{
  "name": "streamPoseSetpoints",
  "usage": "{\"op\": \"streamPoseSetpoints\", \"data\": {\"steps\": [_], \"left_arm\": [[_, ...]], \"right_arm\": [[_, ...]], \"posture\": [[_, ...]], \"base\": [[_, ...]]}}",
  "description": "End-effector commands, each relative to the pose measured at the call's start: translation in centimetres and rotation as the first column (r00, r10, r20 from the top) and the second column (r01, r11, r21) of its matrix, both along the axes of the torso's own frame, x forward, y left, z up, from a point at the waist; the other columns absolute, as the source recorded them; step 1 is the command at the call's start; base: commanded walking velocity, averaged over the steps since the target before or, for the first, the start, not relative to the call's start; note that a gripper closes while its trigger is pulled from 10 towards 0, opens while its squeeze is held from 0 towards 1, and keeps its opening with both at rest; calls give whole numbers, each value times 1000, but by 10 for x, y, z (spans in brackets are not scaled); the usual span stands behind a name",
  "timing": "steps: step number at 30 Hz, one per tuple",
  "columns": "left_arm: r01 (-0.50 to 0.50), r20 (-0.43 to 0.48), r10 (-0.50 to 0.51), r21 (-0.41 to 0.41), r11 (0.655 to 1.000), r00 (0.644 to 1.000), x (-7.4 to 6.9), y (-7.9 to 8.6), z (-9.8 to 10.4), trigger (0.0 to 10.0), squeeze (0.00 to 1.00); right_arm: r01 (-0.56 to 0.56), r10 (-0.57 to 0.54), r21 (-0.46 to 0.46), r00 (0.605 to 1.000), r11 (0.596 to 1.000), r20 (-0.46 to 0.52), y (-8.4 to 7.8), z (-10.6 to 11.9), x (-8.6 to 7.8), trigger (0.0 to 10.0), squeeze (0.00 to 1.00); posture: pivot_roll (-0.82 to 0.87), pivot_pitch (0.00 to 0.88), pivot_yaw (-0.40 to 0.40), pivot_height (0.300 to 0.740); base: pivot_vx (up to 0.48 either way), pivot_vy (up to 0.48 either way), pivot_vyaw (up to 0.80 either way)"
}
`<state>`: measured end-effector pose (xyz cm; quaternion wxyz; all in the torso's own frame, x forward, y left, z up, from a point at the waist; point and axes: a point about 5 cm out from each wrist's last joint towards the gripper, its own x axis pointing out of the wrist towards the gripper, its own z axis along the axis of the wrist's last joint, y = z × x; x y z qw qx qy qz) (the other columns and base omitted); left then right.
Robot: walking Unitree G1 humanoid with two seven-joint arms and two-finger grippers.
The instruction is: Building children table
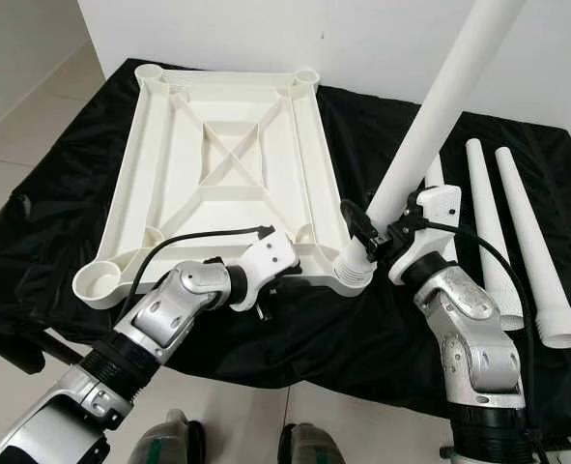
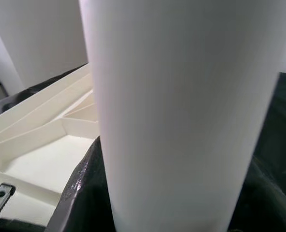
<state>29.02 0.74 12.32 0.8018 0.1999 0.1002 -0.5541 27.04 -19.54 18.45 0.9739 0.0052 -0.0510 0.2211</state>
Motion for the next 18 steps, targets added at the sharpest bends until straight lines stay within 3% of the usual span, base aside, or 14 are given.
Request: {"op": "streamPoseSetpoints", "data": {"steps": [1, 18], "left_arm": [[-10, 30, 10, 14, 1000, 1000, 4, 1, 4, 10000, 0], [-21, 36, 20, 9, 1000, 999, 5, 3, 6, 10000, 0]], "right_arm": [[33, -34, -8, 993, 999, -115, -3, -24, 0, 10000, 0], [-58, 54, -39, 993, 998, -104, 11, -33, -3, 10000, 0]], "posture": [[-61, 71, -25, 740], [-53, 71, -30, 740]], "base": [[0, 0, 0], [0, 0, 0]]}}
